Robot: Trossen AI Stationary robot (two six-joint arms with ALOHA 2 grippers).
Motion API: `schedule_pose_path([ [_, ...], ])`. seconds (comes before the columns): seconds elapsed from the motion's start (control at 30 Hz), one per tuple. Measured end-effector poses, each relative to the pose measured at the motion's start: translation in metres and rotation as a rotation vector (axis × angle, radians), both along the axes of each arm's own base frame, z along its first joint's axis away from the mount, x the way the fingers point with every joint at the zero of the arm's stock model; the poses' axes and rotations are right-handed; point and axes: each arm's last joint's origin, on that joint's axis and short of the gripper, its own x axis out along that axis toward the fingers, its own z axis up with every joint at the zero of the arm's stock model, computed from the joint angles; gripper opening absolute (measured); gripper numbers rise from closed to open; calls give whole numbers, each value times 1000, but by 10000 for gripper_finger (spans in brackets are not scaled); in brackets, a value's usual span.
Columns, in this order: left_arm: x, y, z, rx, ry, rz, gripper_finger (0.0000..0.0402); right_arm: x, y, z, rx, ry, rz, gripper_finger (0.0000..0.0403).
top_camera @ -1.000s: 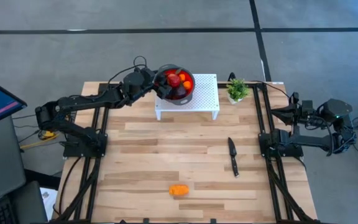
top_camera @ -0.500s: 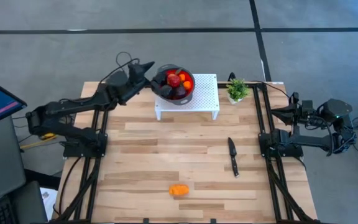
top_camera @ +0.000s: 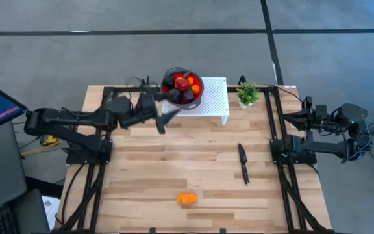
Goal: Pick & Place Fruit
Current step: Put the mango into the strainer bowl on the shelf
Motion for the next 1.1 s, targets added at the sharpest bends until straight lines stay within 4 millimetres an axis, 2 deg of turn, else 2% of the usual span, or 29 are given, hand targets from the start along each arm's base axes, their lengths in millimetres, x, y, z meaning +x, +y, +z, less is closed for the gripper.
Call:
schedule_pose_path([
  [0.27, -1, -53, -1, 1, 12, -204, 306, 0, 0, 0, 0, 0, 0, 17],
  [0.4, -3, -66, -2, 4, 27, -256, 306, 0, 0, 0, 0, 0, 0, 17],
  [1.1, -3, -70, -4, -5, 42, -272, 305, 0, 0, 0, 0, 0, 0, 17],
])
